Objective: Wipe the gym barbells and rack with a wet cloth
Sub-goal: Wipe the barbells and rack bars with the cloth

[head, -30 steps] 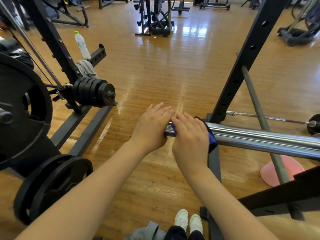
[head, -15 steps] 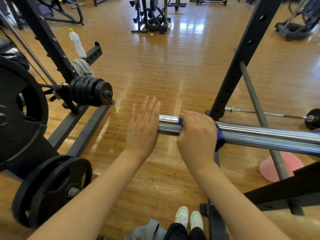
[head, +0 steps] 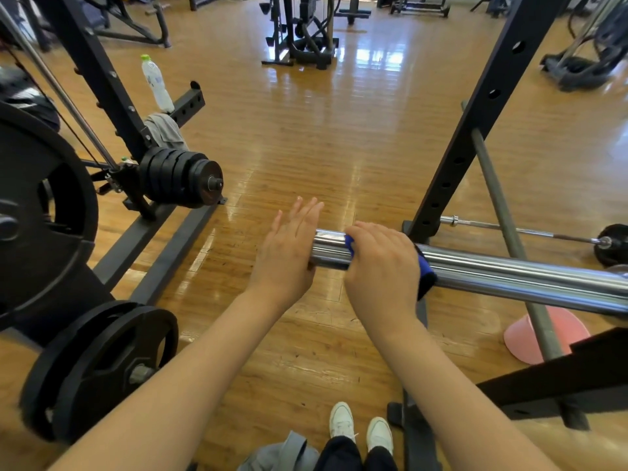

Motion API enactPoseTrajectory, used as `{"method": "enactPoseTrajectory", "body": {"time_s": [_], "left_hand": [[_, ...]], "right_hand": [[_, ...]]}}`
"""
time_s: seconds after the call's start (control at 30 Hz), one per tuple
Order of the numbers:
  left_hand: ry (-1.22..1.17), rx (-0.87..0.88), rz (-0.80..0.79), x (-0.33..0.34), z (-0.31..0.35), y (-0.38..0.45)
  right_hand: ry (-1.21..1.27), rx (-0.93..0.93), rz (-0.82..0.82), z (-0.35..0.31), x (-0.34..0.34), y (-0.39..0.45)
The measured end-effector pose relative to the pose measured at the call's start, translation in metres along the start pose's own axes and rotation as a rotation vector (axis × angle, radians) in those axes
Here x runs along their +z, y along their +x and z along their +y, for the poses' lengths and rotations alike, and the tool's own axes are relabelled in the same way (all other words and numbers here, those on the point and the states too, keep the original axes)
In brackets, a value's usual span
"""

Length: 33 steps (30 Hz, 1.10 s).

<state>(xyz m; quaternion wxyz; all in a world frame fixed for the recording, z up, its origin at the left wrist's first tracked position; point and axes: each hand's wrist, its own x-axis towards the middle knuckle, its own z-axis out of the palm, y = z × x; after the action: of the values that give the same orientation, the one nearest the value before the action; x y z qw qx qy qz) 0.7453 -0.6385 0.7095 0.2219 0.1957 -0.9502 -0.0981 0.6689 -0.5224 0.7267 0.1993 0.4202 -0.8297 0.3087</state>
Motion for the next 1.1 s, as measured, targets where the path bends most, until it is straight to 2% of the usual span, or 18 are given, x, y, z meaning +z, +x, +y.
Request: {"method": "enactPoseTrajectory", "body": {"time_s": [0.1,0.2,0.27,0.43,0.57,0.67,0.8,0.9,1.0,1.1], "left_hand": [[-0.125,-0.014,-0.076,-0.006,-0.001,0.000],[-0.210,-0.131,-0.039,-0.011,-0.009,-0.008],[-0.134,-0.164,-0.041,-0.011,-0.019,-0.018],[0.032,-0.094,-0.100,-0.007,-0.027,-0.030],[0.063,-0.111,-0.121,-0.006,-0.023,-0.028],[0.063,-0.117,-0.114,-0.009,-0.027,-0.028],[0.085,-0.094,-0.100,-0.017,-0.036,-0.032],[0.080,-0.087,-0.109,-0.018,-0.037,-0.032],[0.066,-0.096,-0.098,-0.014,-0.031,-0.029],[0.042,-0.093,-0.064,-0.010,-0.024,-0.028]], "right_hand": [[-0.004,-0.111,-0.040,-0.017,0.011,0.004],[0.030,-0.215,-0.055,-0.007,0.006,-0.004],[0.041,-0.215,-0.045,0.005,-0.003,-0.016],[0.020,-0.033,0.015,-0.015,0.010,-0.007],[0.042,-0.183,-0.023,-0.040,0.028,0.003],[0.031,-0.267,-0.051,-0.028,0.022,-0.008],[-0.019,-0.132,0.033,0.005,0.000,-0.022],[-0.022,-0.012,0.092,-0.007,0.010,-0.008],[0.005,-0.171,0.097,-0.028,0.032,-0.001],[0.000,-0.348,0.099,-0.022,0.040,-0.005]]}}
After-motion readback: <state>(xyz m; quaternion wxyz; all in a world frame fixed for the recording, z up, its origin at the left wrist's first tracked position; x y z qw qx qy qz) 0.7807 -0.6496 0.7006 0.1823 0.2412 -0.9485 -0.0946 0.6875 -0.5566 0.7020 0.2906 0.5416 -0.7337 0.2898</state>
